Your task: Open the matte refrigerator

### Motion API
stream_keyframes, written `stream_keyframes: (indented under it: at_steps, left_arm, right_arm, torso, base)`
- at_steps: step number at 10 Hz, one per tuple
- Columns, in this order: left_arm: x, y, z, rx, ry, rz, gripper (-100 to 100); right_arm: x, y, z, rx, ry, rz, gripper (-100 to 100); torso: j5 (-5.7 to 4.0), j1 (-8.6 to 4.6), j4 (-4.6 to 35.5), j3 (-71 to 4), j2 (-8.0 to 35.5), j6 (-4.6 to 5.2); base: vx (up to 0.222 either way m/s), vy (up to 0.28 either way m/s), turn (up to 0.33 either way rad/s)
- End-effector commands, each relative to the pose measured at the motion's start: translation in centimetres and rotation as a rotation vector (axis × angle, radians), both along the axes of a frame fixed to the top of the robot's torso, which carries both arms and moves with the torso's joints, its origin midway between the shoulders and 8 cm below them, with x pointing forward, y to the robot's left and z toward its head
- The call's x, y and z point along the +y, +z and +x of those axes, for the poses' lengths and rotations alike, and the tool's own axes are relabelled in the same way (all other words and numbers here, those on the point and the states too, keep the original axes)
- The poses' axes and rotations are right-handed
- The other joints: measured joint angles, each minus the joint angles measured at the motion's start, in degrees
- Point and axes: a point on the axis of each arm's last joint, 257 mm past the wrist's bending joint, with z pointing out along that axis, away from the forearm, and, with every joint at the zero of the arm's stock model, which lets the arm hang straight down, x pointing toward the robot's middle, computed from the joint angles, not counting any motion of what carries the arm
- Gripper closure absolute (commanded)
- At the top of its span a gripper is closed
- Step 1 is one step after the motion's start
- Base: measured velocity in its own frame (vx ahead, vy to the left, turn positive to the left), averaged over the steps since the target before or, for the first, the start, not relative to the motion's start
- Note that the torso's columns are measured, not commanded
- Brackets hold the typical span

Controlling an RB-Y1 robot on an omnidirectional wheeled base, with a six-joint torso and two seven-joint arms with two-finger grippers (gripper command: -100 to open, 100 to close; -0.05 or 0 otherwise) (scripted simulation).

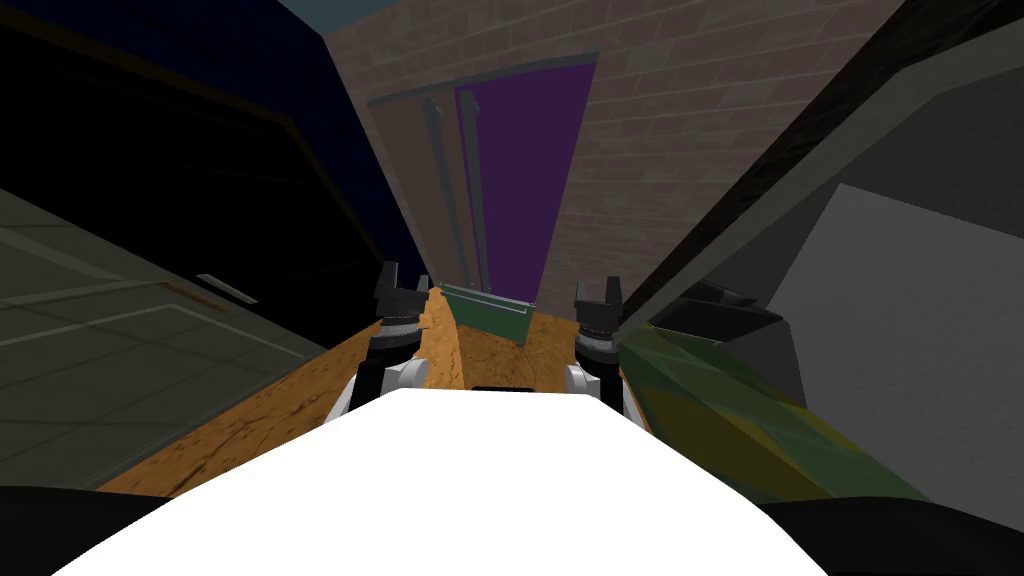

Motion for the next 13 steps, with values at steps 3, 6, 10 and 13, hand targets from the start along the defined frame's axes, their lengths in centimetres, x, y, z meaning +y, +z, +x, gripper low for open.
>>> stream_keyframes:
  at_steps: [3, 6, 10, 13]
  left_arm:
    - [0.0, 0.0, 0.0, 0.000, 0.000, 0.000, 0]
    - [0.0, 0.0, 0.0, 0.000, 0.000, 0.000, 0]
    - [-0.5, -0.8, 0.3, 0.001, -0.021, 0.033, -100]
    - [-1.1, -2.3, 0.7, 0.000, -0.044, 0.062, -100]
  right_arm:
    - [0.0, 0.0, 0.0, 0.000, 0.000, 0.000, 0]
    - [0.0, 0.0, 0.0, 0.000, 0.000, 0.000, 0]
    - [0.0, 0.0, 0.0, 0.000, 0.000, 0.000, 0]
    - [0.0, 0.0, 0.0, 0.000, 0.000, 0.000, 0]
  torso:
    - [0.00, 0.00, 10.06, -20.14, 10.03, 0.00]
    - [0.00, 0.00, 22.68, -45.36, 22.69, 0.00]
    - [0.00, 0.00, 39.60, -79.19, 39.62, 0.00]
    - [0.01, 0.02, 42.16, -84.63, 42.05, 0.00]
  base:
    - [0.000, 0.000, 0.000]
    - [0.000, 0.000, 0.000]
    - [0.014, 0.003, -0.012]
    - [0.092, 0.021, -0.046]
